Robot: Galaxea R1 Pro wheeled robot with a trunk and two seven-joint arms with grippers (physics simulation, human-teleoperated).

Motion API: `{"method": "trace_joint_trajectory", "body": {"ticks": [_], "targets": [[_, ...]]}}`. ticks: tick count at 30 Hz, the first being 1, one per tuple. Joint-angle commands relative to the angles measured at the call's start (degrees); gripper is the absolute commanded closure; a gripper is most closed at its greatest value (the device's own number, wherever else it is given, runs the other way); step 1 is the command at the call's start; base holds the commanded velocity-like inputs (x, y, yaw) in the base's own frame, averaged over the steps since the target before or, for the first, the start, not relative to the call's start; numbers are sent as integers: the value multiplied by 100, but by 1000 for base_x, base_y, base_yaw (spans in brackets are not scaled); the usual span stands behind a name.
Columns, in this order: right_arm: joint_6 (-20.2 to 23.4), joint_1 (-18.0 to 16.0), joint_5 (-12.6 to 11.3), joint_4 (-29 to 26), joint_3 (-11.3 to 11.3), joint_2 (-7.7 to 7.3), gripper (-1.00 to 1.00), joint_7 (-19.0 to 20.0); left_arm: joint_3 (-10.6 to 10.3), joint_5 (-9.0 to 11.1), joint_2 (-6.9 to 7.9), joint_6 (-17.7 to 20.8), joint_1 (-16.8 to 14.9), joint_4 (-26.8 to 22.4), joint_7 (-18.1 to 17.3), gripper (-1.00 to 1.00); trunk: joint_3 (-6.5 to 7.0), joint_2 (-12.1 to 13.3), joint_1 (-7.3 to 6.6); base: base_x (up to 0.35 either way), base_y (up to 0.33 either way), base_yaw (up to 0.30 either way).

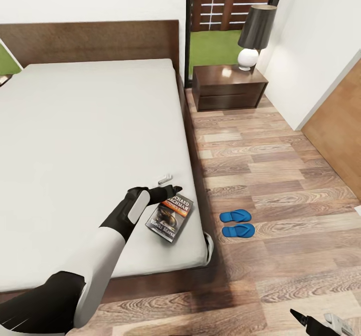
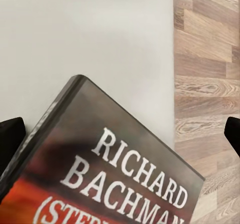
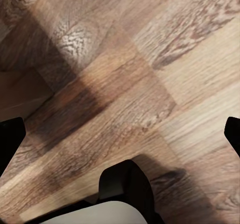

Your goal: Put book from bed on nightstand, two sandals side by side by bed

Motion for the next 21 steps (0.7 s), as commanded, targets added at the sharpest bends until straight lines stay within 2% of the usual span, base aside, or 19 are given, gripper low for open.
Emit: {"method": "trace_joint_trajectory", "body": {"ticks": [1, 17, 21], "targets": [[-8, -5, -51, 10, 27, -2, -100, 22, 0, -3, 0, 21, -2, -4, -9, -100, -3, -2, 0, 0, 0, 0], [-8, -6, -49, 10, 27, -3, -100, 22, 1, -6, 0, 21, -2, -4, -9, -100, -3, -2, 0, 0, 0, 0], [-8, -6, -51, 10, 27, -2, -100, 22, -1, -6, 0, 21, -2, -4, -9, -100, -3, -2, 0, 0, -114, 0]]}}
